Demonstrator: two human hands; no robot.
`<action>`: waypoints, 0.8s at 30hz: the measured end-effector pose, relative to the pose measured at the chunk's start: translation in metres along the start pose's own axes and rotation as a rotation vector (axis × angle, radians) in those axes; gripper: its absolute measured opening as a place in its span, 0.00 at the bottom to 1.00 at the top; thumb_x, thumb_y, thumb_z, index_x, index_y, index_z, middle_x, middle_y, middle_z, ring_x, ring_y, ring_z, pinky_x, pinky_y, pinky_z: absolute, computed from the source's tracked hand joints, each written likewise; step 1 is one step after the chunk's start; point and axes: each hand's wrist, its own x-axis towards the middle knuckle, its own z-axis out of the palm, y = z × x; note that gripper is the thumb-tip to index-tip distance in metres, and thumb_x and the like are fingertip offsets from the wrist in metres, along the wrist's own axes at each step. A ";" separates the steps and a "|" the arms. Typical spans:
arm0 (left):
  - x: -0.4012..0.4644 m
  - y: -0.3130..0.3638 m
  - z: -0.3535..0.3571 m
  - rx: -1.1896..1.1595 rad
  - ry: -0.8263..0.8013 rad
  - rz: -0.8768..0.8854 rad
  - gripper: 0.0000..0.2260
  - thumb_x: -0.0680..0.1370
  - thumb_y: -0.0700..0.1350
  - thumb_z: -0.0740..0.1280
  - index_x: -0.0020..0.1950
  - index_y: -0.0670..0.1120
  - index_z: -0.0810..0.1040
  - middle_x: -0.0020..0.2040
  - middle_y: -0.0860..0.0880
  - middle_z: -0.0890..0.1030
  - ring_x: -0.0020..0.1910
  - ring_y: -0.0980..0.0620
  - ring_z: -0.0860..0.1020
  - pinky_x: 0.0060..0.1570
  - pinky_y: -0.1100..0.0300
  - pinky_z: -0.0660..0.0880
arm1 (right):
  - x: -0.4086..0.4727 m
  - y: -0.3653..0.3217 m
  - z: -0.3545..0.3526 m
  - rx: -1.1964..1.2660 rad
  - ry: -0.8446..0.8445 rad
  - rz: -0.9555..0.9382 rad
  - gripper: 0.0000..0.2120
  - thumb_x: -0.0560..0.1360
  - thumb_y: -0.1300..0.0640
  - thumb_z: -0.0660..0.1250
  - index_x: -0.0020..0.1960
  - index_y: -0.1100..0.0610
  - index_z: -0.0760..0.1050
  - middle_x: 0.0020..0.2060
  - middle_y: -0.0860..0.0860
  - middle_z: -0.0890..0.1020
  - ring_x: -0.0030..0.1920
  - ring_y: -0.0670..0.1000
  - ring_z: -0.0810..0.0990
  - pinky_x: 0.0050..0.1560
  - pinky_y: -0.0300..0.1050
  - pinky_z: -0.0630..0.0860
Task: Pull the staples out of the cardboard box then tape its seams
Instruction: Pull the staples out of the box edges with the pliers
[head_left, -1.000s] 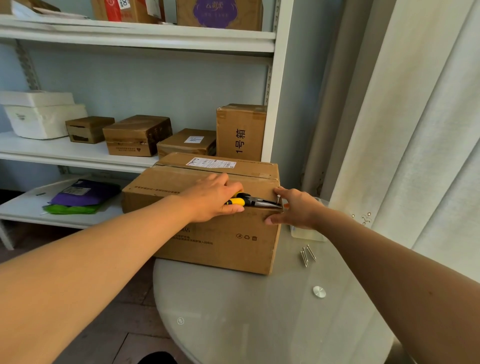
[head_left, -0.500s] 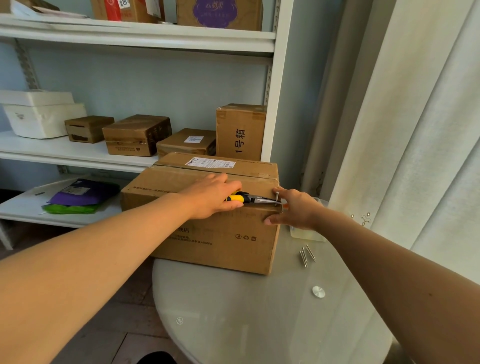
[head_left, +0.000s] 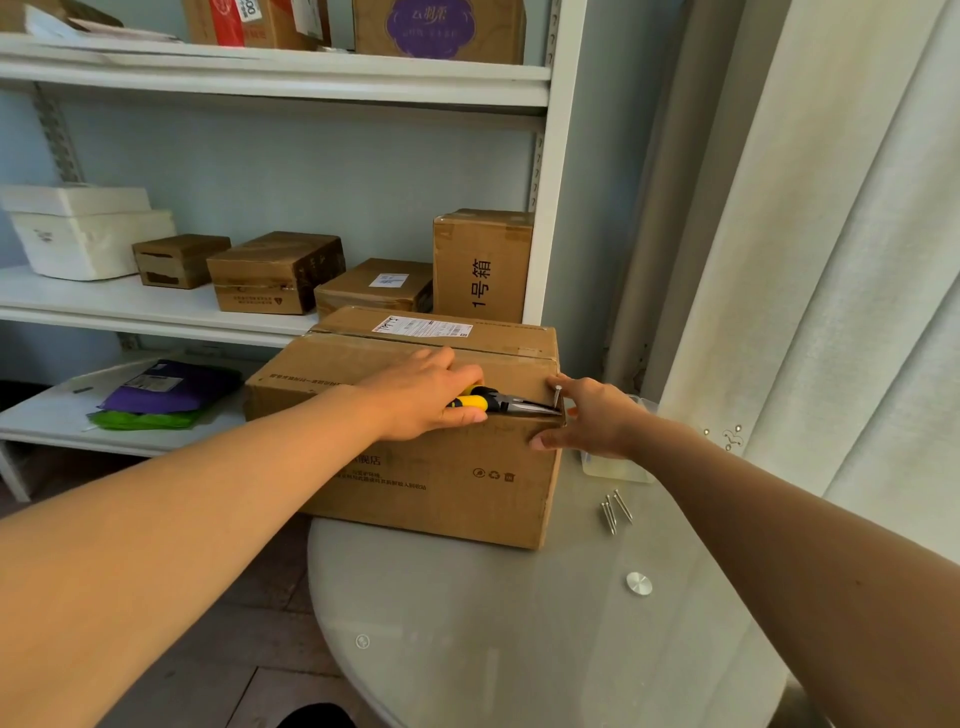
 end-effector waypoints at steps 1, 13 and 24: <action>0.000 0.000 0.000 0.027 0.001 -0.001 0.20 0.79 0.60 0.56 0.68 0.52 0.65 0.58 0.48 0.68 0.57 0.52 0.67 0.49 0.59 0.65 | 0.000 0.000 0.000 -0.003 0.001 0.000 0.39 0.73 0.46 0.70 0.77 0.53 0.55 0.68 0.54 0.70 0.67 0.56 0.70 0.64 0.50 0.70; 0.003 0.002 0.004 0.003 0.067 -0.027 0.17 0.79 0.59 0.57 0.65 0.53 0.67 0.52 0.52 0.66 0.53 0.53 0.67 0.47 0.59 0.65 | 0.002 0.002 0.001 0.011 0.006 0.009 0.38 0.72 0.46 0.71 0.76 0.53 0.58 0.67 0.54 0.71 0.66 0.56 0.71 0.64 0.50 0.70; 0.000 0.002 0.001 -0.065 0.053 -0.034 0.18 0.79 0.60 0.56 0.65 0.53 0.67 0.53 0.51 0.68 0.55 0.53 0.68 0.50 0.58 0.69 | 0.001 0.002 0.001 0.022 0.011 0.007 0.36 0.72 0.46 0.71 0.75 0.53 0.59 0.66 0.53 0.72 0.65 0.55 0.72 0.62 0.49 0.71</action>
